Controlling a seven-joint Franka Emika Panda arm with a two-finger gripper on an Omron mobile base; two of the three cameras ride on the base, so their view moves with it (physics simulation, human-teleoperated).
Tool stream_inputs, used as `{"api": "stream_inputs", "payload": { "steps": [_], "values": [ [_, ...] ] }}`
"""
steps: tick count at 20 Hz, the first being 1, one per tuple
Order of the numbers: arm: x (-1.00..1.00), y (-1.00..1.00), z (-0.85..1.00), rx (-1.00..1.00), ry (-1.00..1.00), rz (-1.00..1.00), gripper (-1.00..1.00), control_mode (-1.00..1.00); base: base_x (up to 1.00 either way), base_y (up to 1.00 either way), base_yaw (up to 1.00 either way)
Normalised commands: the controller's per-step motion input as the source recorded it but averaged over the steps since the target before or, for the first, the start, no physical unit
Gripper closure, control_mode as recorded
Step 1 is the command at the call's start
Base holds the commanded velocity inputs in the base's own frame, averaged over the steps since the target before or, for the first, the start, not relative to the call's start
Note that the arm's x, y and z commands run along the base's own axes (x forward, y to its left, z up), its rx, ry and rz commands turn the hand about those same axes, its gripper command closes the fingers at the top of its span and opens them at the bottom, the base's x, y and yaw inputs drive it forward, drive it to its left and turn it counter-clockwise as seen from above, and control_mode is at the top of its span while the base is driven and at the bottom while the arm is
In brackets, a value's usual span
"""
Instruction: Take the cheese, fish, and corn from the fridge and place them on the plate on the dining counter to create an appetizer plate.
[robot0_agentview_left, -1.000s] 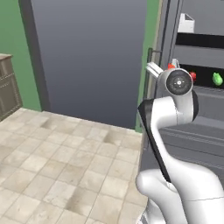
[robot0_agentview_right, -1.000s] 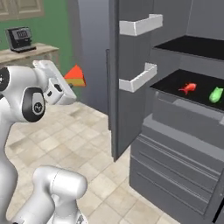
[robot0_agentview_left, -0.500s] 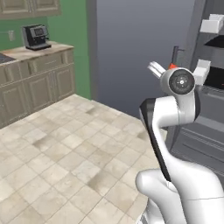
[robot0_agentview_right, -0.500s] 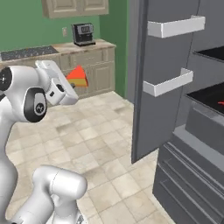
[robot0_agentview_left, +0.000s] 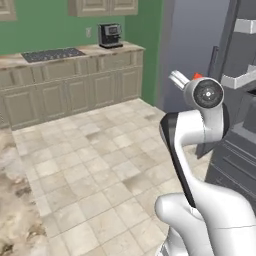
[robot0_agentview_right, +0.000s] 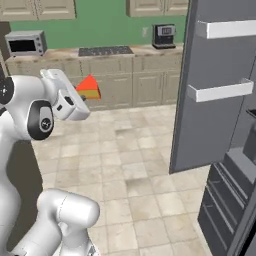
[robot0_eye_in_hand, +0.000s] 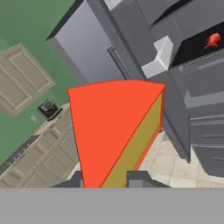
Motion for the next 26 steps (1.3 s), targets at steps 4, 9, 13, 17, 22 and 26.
{"api": "stream_inputs", "payload": {
  "steps": [4, 9, 13, 17, 22, 26],
  "values": [
    [0.0, 0.0, 0.0, 0.0, 0.0, 0.0, 1.0, 1.0, -1.0, -0.24, 0.5],
    [0.0, 0.0, 0.0, 0.0, 0.0, 0.0, 1.0, 1.0, -1.0, -0.04, 0.43],
    [0.0, 0.0, 0.0, 0.0, 0.0, 0.0, 1.0, 1.0, -0.95, 0.03, 0.36],
    [0.0, 0.0, 0.0, 0.0, 0.0, 0.0, 1.0, 1.0, -0.5, 0.42, 0.27],
    [0.0, 0.0, 0.0, 0.0, 0.0, 0.0, 1.0, 1.0, 0.01, 0.95, 0.16],
    [0.0, 0.0, 0.0, 0.0, 0.0, 0.0, 1.0, 1.0, 0.21, 1.0, 0.1]
  ]
}}
